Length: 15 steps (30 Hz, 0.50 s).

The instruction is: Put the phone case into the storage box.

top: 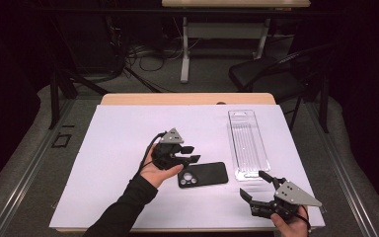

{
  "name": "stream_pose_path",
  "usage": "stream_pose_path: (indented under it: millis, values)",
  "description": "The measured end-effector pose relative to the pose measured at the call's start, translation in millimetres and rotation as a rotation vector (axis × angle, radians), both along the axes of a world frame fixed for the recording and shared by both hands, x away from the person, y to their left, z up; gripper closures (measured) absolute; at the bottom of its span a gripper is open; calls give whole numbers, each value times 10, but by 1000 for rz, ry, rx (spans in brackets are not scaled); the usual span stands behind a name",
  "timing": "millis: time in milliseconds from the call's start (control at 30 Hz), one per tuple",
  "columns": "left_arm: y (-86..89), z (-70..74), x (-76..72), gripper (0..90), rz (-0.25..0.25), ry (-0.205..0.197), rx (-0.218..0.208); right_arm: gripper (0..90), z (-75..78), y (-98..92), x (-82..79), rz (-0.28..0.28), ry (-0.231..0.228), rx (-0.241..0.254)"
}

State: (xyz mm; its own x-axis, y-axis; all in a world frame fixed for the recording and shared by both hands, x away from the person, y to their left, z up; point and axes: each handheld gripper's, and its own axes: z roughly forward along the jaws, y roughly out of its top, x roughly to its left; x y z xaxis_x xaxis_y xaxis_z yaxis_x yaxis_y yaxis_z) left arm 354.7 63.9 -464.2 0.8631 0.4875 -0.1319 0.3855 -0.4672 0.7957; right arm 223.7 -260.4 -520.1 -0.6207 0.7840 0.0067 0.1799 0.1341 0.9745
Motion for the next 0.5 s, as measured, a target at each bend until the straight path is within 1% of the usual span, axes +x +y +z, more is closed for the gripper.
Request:
stream_pose_path:
  millis: [67, 100, 133, 200, 233, 267, 333, 367, 400, 433, 500]
  values:
    - [-87, -50, 42, 593, -10, 4, 18, 140, -4, -1, 3, 1, -1, 0]
    - [-87, -50, 42, 593, -10, 4, 18, 140, -5, 0, 4, 1, -2, 1]
    - [-129, -76, 64, 598, -14, -3, 31, 140, -5, -2, 4, 2, -1, -2]
    - [-157, -95, 78, 602, -12, 1, 32, 140, -6, -3, 4, 2, 1, -2]
    - [-198, -122, 100, 625, -23, 13, 23, 140, -9, -5, 5, 4, 5, -2]
    - [-225, -138, 109, 630, -26, 26, 22, 140, -10, -5, 5, 3, 6, -3]
    - [-252, -156, 119, 652, -33, 34, 20, 140, -12, -6, 7, 3, 6, -1]
    - [-315, -188, 134, 655, -43, 44, 31, 140, -13, -8, 7, 4, 9, -5]
    - [-315, -188, 134, 667, -43, 44, 31, 140, -13, -8, 7, 4, 9, -5]
    - [-374, -221, 145, 688, -53, 55, 38, 140, -15, -6, 8, 7, 7, -6]
    - [-425, -253, 161, 714, -65, 60, 42, 140, -17, -5, 8, 8, 8, -6]
